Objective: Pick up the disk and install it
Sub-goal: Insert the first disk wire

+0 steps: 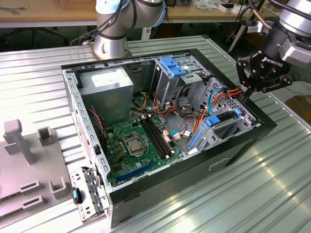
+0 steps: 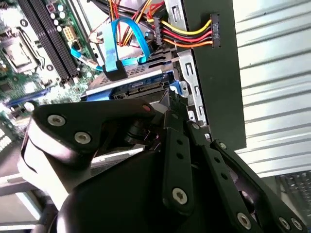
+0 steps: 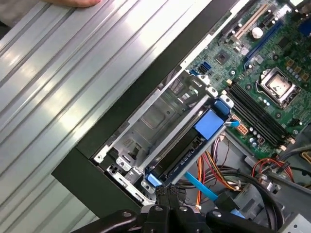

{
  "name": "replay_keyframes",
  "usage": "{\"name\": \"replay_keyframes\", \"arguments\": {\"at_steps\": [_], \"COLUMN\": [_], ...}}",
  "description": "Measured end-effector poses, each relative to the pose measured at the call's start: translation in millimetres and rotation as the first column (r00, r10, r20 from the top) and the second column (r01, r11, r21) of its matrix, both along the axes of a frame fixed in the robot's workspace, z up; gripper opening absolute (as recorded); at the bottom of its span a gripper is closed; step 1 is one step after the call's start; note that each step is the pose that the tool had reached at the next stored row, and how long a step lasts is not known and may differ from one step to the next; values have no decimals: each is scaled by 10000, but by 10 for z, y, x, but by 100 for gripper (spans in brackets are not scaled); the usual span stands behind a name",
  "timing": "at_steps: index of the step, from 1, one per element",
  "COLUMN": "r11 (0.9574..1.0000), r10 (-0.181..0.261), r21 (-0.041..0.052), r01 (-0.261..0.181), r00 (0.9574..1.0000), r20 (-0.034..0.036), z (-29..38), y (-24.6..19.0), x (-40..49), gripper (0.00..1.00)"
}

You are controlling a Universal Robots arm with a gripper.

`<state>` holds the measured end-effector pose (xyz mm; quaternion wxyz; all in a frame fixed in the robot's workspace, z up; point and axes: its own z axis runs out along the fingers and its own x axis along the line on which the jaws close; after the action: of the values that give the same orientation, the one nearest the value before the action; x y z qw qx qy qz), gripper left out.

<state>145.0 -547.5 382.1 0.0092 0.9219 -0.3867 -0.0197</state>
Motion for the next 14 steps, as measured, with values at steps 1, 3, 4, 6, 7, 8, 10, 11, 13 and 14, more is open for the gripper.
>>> {"name": "replay_keyframes", "arguments": {"at_steps": [1, 3, 4, 6, 7, 8, 10, 11, 13, 14], "r11": [9997, 9972, 9953, 9909, 9886, 9853, 9769, 9735, 9684, 9676], "r10": [251, 747, 972, 1347, 1506, 1711, 2136, 2287, 2492, 2524], "r21": [-1, -2, -1, -3, -2, -2, -2, -2, -2, -2], "r01": [-251, -747, -972, -1347, -1506, -1711, -2136, -2287, -2492, -2524], "r00": [9997, 9972, 9953, 9909, 9886, 9853, 9769, 9735, 9684, 9676], "r20": [0, 0, 0, 0, 0, 0, 0, 0, 0, 0], "z": [0, -2, -3, -2, -3, -3, -3, -2, -3, -3], "y": [0, 0, 0, 0, 0, 0, 0, 0, 28, 43], "x": [1, 4, 6, 9, 11, 12, 12, 15, 34, 39], "gripper": [11, 11, 11, 11, 11, 11, 11, 11, 11, 11]}}
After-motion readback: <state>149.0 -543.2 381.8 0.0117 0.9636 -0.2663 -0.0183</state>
